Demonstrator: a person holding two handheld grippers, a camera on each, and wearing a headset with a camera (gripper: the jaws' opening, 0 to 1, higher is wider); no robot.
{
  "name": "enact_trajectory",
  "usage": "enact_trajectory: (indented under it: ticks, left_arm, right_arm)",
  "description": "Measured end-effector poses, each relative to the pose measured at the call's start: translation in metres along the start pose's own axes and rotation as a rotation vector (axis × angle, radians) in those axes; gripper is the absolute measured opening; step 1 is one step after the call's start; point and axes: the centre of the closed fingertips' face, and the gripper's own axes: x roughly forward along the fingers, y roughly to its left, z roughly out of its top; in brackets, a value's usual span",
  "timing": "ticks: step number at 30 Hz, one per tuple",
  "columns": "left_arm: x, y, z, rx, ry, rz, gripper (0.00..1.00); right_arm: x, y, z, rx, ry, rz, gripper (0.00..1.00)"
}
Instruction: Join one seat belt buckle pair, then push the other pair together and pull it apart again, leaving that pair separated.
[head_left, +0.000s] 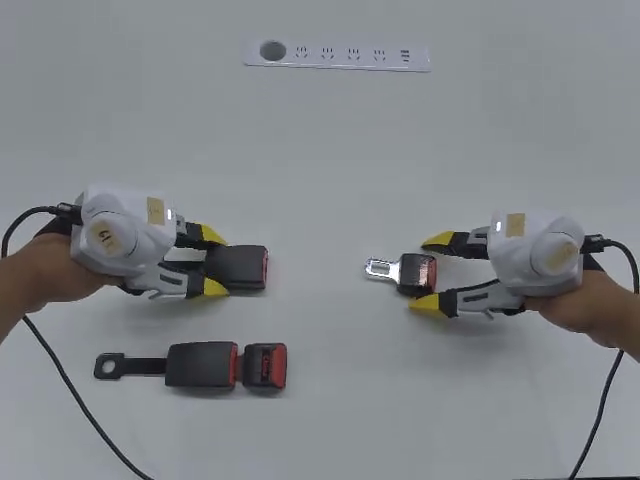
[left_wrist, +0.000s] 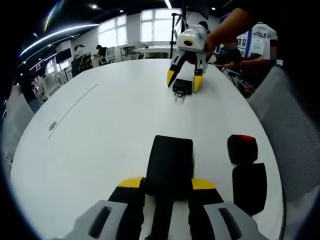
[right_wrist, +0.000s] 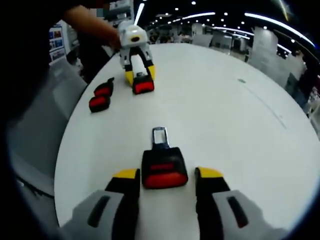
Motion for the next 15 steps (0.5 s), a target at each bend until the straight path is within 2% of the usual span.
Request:
enact_trajectory:
  ticks: [1,3,6,15]
  left_arm:
    - [0.0003,0.0001,-0.0003,0.01,0.002,-0.003,0.35]
    - [0.0002,0.002,-0.0012,0.007,0.003,-0.009,0.34]
    - [0.0005,0.0032,-0.0011,0.043,0.009,-0.017,0.34]
    - [-0.0008,0.0046,-0.0028,0.029,-0.002,-0.021,0.33]
  right_arm:
    - [-0.0001,-0.0003,0.0013,0.018,-0.005,0.003,0.44]
    - [0.0013,-0.0003,0.0034,0.001,-0.015,0.018,0.39]
    - [0.0012,-0.0022,0.0036,0.0,-0.04,0.018,0.36]
    - [0.0008,0.0028,0.0024,0.0,-0.07,0.031,0.35]
